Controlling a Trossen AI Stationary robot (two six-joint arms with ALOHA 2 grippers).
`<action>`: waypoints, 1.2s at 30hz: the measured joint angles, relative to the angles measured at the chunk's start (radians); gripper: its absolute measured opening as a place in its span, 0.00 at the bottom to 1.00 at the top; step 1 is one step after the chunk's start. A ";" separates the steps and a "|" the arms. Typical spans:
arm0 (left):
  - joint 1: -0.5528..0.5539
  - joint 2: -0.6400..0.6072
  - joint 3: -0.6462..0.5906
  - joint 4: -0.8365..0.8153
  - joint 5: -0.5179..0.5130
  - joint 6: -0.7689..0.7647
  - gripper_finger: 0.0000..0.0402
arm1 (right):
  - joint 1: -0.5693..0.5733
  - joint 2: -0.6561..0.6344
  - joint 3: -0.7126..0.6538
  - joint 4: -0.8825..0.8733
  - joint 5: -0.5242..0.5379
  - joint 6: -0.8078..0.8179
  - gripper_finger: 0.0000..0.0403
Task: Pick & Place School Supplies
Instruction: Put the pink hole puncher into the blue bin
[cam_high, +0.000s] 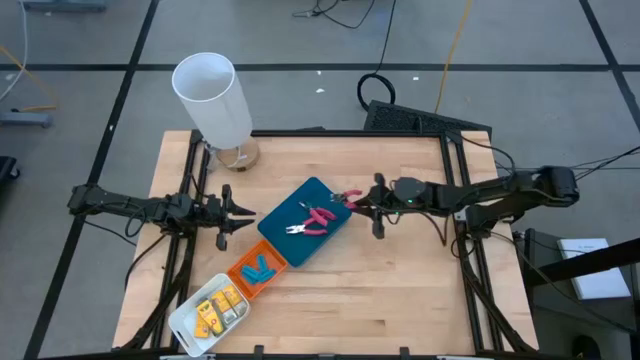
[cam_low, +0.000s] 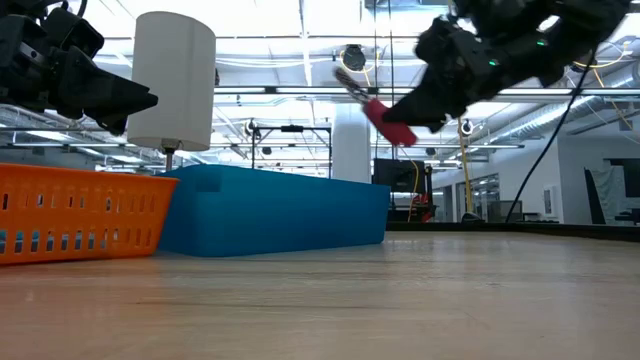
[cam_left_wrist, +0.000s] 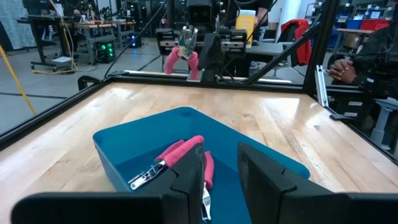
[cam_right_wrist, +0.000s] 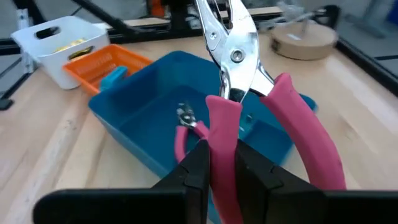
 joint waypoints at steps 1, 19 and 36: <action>0.000 0.000 0.000 0.000 0.000 0.000 0.24 | -0.003 0.024 0.028 -0.013 -0.017 -0.010 0.10; 0.000 0.000 0.000 0.000 0.000 0.000 0.24 | -0.009 0.550 0.516 -0.233 -0.091 -0.103 0.10; 0.000 0.000 0.000 0.000 0.000 0.000 0.24 | -0.014 0.577 0.518 -0.254 -0.086 -0.065 0.41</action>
